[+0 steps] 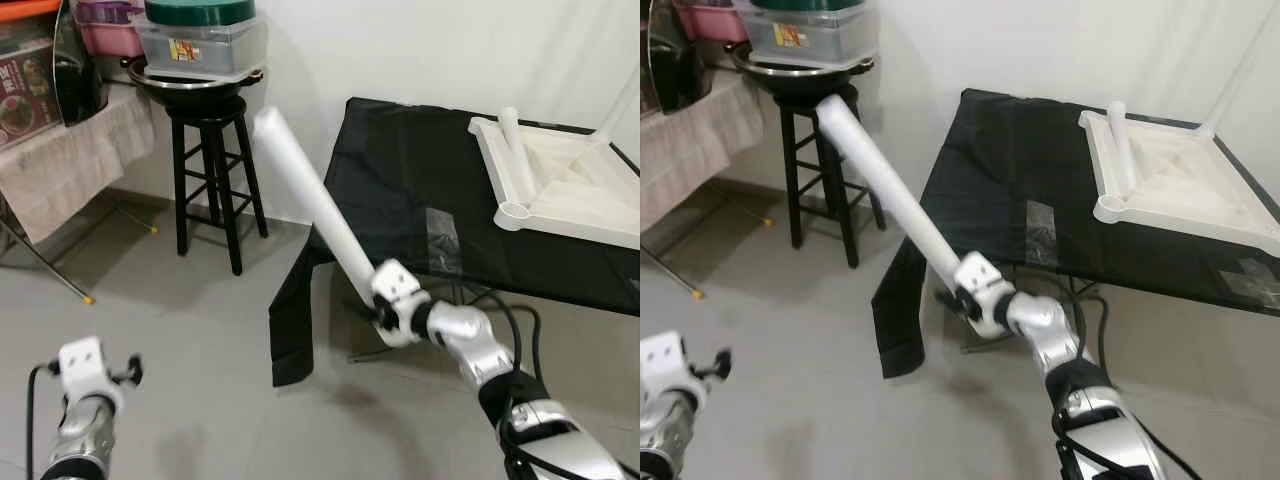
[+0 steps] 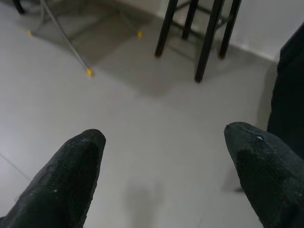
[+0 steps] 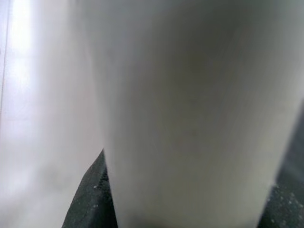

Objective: Building children table

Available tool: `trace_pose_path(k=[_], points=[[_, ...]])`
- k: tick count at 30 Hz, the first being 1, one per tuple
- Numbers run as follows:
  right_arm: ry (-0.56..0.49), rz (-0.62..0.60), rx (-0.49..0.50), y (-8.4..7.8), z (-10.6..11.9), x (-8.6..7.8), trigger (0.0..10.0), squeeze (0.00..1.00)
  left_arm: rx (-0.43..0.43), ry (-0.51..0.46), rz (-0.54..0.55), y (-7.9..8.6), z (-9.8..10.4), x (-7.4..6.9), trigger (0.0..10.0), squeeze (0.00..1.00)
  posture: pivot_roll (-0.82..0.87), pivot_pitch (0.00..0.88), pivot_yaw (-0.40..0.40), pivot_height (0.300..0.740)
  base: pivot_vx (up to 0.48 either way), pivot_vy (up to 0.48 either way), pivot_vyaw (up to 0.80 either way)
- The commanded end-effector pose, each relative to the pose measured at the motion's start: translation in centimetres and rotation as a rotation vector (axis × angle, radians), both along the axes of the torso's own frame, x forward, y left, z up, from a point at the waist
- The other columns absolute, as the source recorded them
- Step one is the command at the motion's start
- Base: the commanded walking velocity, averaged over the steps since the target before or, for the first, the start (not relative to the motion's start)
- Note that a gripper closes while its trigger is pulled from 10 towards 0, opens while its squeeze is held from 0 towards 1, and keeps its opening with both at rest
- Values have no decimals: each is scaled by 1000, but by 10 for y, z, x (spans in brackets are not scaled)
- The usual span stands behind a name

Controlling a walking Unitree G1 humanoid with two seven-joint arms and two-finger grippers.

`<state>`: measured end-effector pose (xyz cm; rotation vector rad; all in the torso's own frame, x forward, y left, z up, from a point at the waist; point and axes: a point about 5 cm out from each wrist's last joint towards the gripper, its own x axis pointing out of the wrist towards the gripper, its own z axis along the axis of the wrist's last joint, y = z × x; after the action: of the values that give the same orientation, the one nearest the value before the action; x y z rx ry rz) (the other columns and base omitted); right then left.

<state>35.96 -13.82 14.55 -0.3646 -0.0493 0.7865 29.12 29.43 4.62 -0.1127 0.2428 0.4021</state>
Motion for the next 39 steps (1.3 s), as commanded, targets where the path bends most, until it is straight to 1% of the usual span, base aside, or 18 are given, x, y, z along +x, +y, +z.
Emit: trace_pose_path(k=[1, 2, 3, 4, 5, 6, 8, 9, 10, 12, 15, 16, 20, 22, 23, 24, 30, 39], points=[[-22, -68, 304, 18, 16, -7, 10000, 0, -29, -192, -188, -30, 38, 22, 10000, 0, -70, 0, -64, 740, 0, 0, 0], [-21, -97, 373, 23, 18, -10, 10000, 0, -51, -255, -250, -41, 51, 25, 10000, 0, -70, 0, -64, 740, 0, 0, 0], [-8, -121, 405, 26, 16, -14, 10000, 0, -62, -302, -304, -52, 62, 24, 10000, 0, -79, 0, -60, 740, 0, 0, 0], [-8, -121, 405, 26, 16, -14, 10000, 0, -62, -302, -304, -52, 62, 24, 10000, 0, -79, 0, -60, 740, 0, 0, 0], [22, -123, 426, 29, 12, -19, 10000, 0, -66, -335, -344, -62, 69, 23, 10000, 0, -85, 0, -56, 740, 0, 0, 0], [22, -123, 426, 29, 12, -19, 10000, 0, -66, -335, -344, -62, 69, 23, 10000, 0, -85, 0, -56, 740, 0, 0, 0], [49, -158, 453, 26, 6, -27, 10000, 0, -61, -392, -398, -79, 79, 18, 10000, 0, -99, 0, -46, 740, 0, 0, 0], [61, -215, 491, 22, 3, -32, 10000, 0, -31, -408, -465, -96, 82, 15, 10000, 0, -96, 0, -42, 740, 0, 0, 0], [61, -215, 491, 22, 3, -32, 10000, 0, -31, -408, -465, -96, 82, 15, 10000, 0, -96, 0, -42, 740, 0, 0, 0], [49, -289, 504, 16, -1, -32, 10000, 0, 32, -404, -519, -109, 81, 13, 10000, 0, -96, 0, -37, 740, 0, 0, 0], [51, -338, 523, 13, 1, -31, 10000, 0, 58, -400, -530, -115, 84, 12, 10000, 0, -97, 0, -28, 740, 0, 0, 0], [33, -372, 532, 10, 5, -28, 10000, 0, 64, -411, -541, -117, 92, 14, 10000, 0, -96, 0, -24, 740, 0, 0, 0], [13, -386, 521, 8, 9, -27, 10000, 0, 64, -425, -562, -120, 98, 15, 10000, 0, -96, 0, -24, 740, 0, 0, 0], [19, -378, 513, 11, 10, -26, 10000, 0, 69, -424, -583, -121, 101, 15, 10000, 0, -86, 0, -19, 740, 0, 0, 0], [43, -349, 501, 18, 9, -28, 10000, 0, 24, -440, -631, -127, 108, 15, 10000, 0, -88, 0, -6, 740, 262, 0, -800], [46, -337, 504, 21, 9, -29, 10000, 0, 10, -449, -653, -130, 111, 15, 10000, 0, -88, 0, -6, 740, 300, 0, -800], [40, -343, 507, 22, 11, -29, 10000, 0, 3, -451, -708, -140, 112, 11, 10000, 0, -93, 0, -1, 740, 348, 0, -267], [49, -343, 512, 24, 12, -28, 10000, 0, 2, -443, -727, -143, 115, 12, 10000, 0, -91, 0, -3, 740, 418, 0, -476]])
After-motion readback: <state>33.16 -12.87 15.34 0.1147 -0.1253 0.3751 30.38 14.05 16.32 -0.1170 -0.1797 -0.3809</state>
